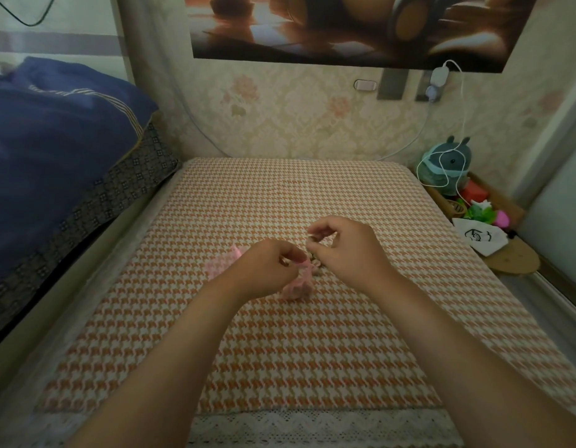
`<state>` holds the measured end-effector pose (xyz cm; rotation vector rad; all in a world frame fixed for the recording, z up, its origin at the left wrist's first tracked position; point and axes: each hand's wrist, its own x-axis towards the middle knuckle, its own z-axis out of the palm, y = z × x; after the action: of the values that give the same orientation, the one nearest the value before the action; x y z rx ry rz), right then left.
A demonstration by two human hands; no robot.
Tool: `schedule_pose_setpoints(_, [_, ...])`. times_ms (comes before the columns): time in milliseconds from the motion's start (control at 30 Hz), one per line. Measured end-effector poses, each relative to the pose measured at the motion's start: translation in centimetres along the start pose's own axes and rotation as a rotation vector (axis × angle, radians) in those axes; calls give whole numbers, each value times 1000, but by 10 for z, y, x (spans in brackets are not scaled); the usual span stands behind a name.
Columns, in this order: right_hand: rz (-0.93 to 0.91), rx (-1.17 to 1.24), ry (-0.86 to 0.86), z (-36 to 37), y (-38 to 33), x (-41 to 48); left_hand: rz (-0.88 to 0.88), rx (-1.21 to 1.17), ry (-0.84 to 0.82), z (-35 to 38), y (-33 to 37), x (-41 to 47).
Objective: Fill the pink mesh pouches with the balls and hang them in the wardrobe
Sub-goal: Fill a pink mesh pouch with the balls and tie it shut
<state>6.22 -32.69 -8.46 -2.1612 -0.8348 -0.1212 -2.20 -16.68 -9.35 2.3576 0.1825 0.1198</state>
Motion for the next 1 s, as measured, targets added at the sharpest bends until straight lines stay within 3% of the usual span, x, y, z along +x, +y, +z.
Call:
schedule_pose_setpoints(300, [-142, -258, -156, 9, -6, -13, 40, -19, 1, 0, 1, -2])
schedule_pose_setpoints(567, [24, -356, -292, 5, -9, -11, 48, -50, 3, 3, 1, 1])
schedule_pose_setpoints(800, [85, -307, -228, -9, 1, -11, 31, -101, 109, 14, 5, 12])
schedule_pose_setpoints(1000, [137, -365, -194, -25, 13, -19, -63, 72, 143, 40, -5, 28])
